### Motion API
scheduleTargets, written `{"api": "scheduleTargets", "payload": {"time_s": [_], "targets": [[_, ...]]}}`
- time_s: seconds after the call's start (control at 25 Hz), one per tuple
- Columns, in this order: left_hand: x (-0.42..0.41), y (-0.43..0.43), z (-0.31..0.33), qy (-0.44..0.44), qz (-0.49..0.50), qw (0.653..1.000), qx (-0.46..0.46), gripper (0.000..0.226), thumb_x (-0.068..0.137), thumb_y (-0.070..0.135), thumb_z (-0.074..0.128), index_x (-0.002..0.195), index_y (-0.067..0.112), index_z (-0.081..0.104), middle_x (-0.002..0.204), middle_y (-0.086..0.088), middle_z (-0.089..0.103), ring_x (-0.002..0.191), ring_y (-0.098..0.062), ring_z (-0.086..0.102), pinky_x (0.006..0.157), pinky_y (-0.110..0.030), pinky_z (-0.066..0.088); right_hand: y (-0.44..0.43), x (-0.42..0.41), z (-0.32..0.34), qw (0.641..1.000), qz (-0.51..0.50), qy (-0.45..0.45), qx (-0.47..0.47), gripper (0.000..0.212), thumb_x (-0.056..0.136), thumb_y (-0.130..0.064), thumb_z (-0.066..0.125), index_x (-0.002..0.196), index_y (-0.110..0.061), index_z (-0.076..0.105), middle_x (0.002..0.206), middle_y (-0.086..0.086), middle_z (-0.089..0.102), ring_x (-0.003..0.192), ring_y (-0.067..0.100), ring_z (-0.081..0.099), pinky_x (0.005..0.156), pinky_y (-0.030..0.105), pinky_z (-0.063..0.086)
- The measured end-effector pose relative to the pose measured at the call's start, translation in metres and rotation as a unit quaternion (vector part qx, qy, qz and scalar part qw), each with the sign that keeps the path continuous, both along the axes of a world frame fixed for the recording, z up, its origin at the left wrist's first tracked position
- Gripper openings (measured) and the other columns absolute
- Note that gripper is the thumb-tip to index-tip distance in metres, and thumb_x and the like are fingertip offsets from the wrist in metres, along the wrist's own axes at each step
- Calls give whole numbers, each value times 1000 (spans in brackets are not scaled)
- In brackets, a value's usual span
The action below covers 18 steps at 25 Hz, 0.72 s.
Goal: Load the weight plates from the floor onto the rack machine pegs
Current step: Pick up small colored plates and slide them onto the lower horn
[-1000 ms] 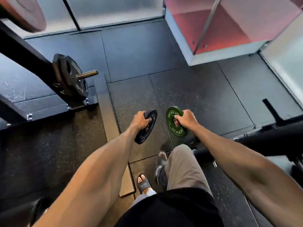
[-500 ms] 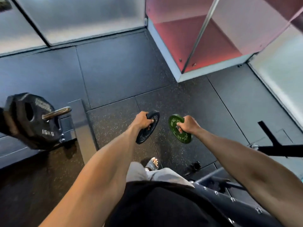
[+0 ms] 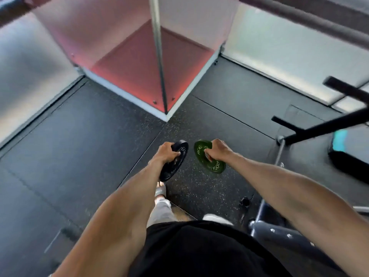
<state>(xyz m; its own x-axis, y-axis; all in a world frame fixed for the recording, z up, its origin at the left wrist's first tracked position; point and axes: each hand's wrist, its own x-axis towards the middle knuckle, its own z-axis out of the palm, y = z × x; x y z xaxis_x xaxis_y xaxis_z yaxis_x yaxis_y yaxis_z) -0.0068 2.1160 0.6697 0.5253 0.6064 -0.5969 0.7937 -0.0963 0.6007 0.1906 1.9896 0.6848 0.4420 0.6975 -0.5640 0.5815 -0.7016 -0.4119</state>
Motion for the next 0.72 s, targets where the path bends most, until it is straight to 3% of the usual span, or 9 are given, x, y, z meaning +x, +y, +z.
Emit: {"api": "scheduleTargets", "payload": {"time_s": [0.12,0.2,0.28,0.36,0.6,0.72], "targets": [[56,65,15,-2,-120,993,21,35,86,24,73,117,7,69,111,-13,72,105,-26,67,84,-28,46,26,26,13,996,-83,-10,-5,22,89,-30,67,78,-11,63,71,2,62,71,21,64,71,32,53],[98,98,25,-4,-191,981,33,34,87,20,73,118,6,68,111,-13,71,105,-24,66,78,-25,42,36,47,17,987,-159,-1,1,22,88,-32,66,83,-11,64,75,3,64,77,24,67,73,32,55],[144,124,34,-5,-269,963,30,36,86,19,73,120,9,68,113,-12,71,104,-24,66,82,-28,45,41,66,23,975,-222,10,10,21,91,-28,65,102,-10,64,87,3,66,84,23,65,75,31,52],[201,148,46,1,-329,944,10,40,84,19,74,123,15,67,115,-12,71,105,-25,67,90,-33,50,49,91,32,962,-270,23,41,35,94,-23,63,127,-12,54,109,9,65,89,21,59,79,31,48],[383,174,70,57,-481,875,2,48,80,26,77,127,21,65,112,-11,71,96,-29,70,87,-44,58,65,195,46,961,-266,60,36,54,98,-39,57,148,-28,38,140,9,55,123,28,55,97,37,43],[464,166,82,76,-561,824,26,47,79,19,76,124,24,64,115,-6,69,100,-25,67,91,-39,55,62,254,53,957,-282,60,18,50,98,-33,59,145,-31,41,130,6,62,109,23,62,92,34,46]]}}
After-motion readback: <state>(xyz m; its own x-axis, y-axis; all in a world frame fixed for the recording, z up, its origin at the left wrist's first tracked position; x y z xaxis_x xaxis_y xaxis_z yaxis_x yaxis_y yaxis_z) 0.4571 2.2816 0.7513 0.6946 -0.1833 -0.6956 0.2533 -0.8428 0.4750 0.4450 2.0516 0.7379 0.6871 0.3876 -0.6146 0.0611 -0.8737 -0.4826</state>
